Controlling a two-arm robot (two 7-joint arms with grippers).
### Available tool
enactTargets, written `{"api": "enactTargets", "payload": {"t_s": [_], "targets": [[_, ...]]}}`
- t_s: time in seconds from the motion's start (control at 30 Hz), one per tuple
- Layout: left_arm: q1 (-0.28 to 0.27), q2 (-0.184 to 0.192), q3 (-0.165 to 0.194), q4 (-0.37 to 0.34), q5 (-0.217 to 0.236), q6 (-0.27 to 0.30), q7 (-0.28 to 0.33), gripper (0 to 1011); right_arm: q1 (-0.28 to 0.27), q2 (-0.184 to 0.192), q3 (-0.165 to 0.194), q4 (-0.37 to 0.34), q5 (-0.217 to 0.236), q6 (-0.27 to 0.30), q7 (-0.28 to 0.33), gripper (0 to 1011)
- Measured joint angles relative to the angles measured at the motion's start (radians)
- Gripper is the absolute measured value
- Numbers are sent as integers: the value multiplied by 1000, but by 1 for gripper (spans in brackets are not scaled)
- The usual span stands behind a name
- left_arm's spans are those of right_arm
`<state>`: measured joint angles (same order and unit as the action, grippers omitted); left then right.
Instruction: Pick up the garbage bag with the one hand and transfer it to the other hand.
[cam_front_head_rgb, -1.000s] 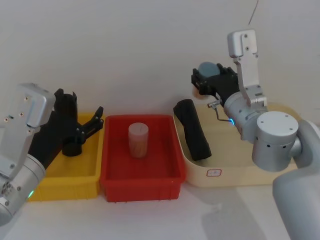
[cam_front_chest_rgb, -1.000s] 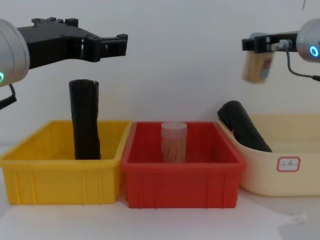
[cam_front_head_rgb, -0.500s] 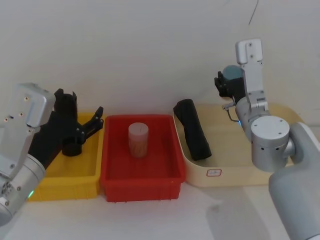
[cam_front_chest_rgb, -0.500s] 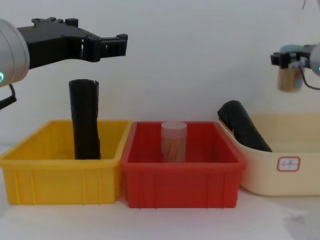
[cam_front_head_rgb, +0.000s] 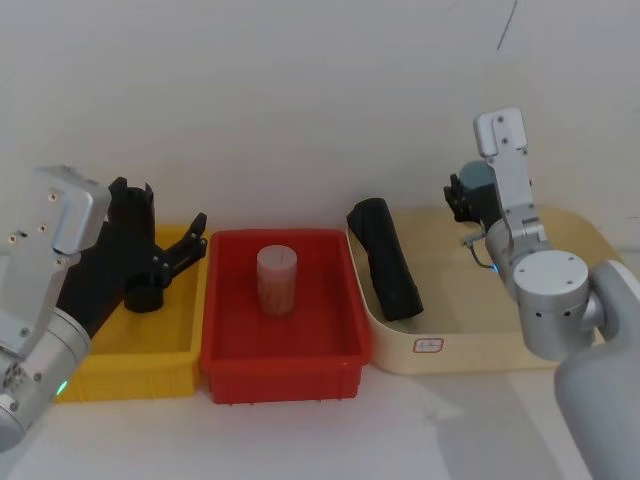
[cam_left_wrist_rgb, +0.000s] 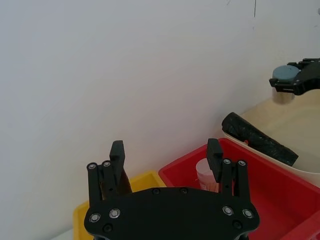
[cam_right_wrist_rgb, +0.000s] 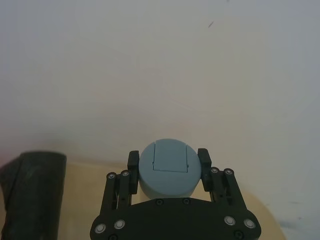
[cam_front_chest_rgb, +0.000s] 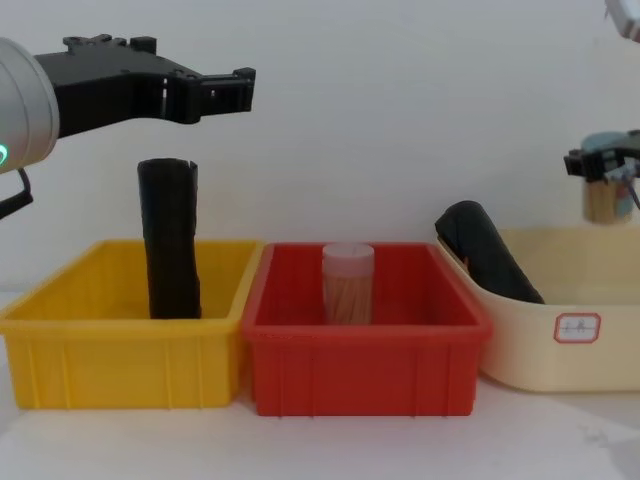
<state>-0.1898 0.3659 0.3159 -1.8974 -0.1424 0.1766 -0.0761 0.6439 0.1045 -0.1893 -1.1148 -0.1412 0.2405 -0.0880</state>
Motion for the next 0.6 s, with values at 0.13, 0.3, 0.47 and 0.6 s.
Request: {"api": "enactTargets", "payload": {"t_s": [0.13, 0.3, 0.47, 0.6], "targets": [[0, 0, 0, 0, 0, 0, 0, 1000, -16, 14, 1, -18, 1, 24, 34, 682], [0, 0, 0, 0, 0, 0, 0, 1000, -35, 26, 4, -41, 7, 47, 72, 762], [0, 0, 0, 0, 0, 0, 0, 1000, -47, 31, 10, -52, 14, 53, 94, 885], [0, 0, 0, 0, 0, 0, 0, 1000, -54, 31, 19, -58, 22, 52, 105, 977]]}}
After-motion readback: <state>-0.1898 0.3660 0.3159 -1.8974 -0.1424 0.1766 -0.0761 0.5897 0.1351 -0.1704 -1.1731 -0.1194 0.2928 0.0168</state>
